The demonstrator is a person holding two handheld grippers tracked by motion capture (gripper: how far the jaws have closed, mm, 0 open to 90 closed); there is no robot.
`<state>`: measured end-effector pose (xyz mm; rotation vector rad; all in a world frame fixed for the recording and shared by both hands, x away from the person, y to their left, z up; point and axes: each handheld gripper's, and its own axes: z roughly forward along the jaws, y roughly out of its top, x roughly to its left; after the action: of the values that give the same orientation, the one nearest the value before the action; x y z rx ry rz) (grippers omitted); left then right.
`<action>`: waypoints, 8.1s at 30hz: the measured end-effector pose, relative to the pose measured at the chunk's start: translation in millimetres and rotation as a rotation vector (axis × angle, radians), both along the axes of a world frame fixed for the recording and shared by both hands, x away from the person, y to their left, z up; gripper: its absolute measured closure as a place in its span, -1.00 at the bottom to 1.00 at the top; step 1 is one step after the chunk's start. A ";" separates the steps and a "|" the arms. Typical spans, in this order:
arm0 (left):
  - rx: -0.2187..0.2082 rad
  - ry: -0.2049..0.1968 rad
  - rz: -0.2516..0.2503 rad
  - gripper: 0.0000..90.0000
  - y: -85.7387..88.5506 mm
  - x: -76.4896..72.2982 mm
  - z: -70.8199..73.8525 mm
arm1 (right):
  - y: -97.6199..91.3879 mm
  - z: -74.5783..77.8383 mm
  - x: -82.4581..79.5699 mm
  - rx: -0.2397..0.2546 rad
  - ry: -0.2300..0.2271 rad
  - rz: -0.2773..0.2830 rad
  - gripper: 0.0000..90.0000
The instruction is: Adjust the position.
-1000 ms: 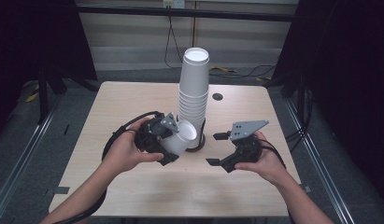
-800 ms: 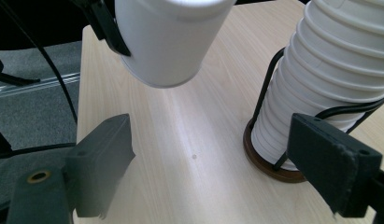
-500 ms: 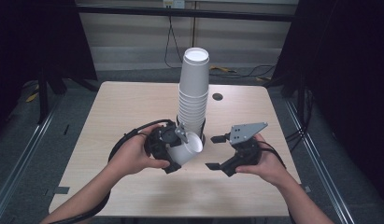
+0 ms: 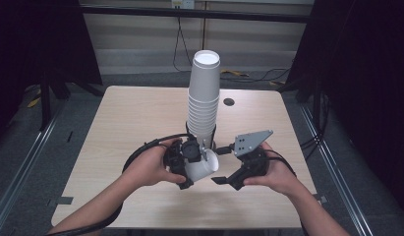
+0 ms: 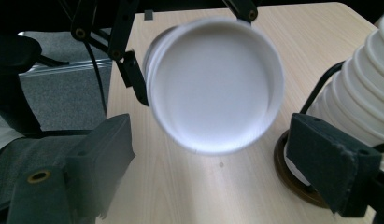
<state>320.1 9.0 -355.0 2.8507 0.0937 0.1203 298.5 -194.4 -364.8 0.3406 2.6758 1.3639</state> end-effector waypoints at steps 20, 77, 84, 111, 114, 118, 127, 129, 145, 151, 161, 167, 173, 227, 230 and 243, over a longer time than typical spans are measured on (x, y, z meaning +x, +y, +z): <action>0.033 0.023 -0.066 -0.66 -15.8 -8.5 0.1 | 15.0 -9.7 -0.2 -0.056 0.043 0.050 -0.68; 0.070 0.010 -0.140 -0.66 -26.6 -4.1 -2.3 | 19.2 -10.3 -0.8 -0.082 0.069 0.070 -0.57; 0.078 0.042 -0.111 -0.66 -25.6 -6.2 -4.8 | 17.5 -6.4 -0.5 -0.106 0.069 0.074 -0.56; 0.073 0.042 -0.108 -0.66 -24.9 -5.3 -2.9 | 14.9 -1.9 0.4 -0.129 0.073 0.076 -0.48; 0.086 0.014 -0.158 -0.66 -27.3 -2.2 -2.7 | 14.0 -3.3 -0.1 -0.135 0.072 0.081 -0.48; 0.086 0.037 -0.136 -0.66 -28.3 -4.2 -4.5 | 13.7 -3.1 0.4 -0.123 0.084 0.070 -0.49; 0.084 0.042 -0.119 -0.66 -28.8 -6.9 -5.4 | 15.0 -1.2 0.1 -0.114 0.091 0.058 -0.46; 0.077 0.040 -0.122 -0.66 -28.2 -6.8 -5.1 | 15.1 -0.7 -1.2 -0.113 0.085 0.051 -0.45; -0.010 0.017 -0.118 -0.71 -21.0 -4.2 -3.1 | 8.0 1.1 2.4 -0.111 0.116 0.021 -0.43; -0.052 0.011 -0.097 -0.71 -20.3 -4.2 -1.2 | 6.2 1.5 3.1 -0.107 0.117 0.008 -0.43; -0.099 0.044 -0.087 -0.61 -17.5 -3.0 9.2 | 7.2 -4.8 4.7 -0.136 0.112 0.015 -0.44; -0.148 0.045 -0.050 -0.61 -6.0 0.0 16.1 | -0.9 -6.4 5.9 -0.166 0.104 -0.010 -0.44; -0.175 0.045 -0.019 -0.60 6.4 4.0 16.8 | -9.6 -5.0 5.7 -0.150 0.115 -0.034 -0.44; -0.407 0.205 0.123 -0.62 30.9 13.9 -56.5 | -33.4 -12.5 6.4 -0.006 0.145 -0.119 -0.44; -0.410 0.202 0.122 -0.62 29.9 14.2 -56.5 | -32.6 -11.5 6.6 0.002 0.150 -0.119 -0.44; -0.425 0.196 0.127 -0.65 28.0 15.2 -55.5 | -28.7 -9.5 4.1 0.024 0.151 -0.094 -0.44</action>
<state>335.3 37.0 -410.5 2.4234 0.3030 -0.1388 302.6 -223.1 -374.3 0.5860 2.7245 1.3964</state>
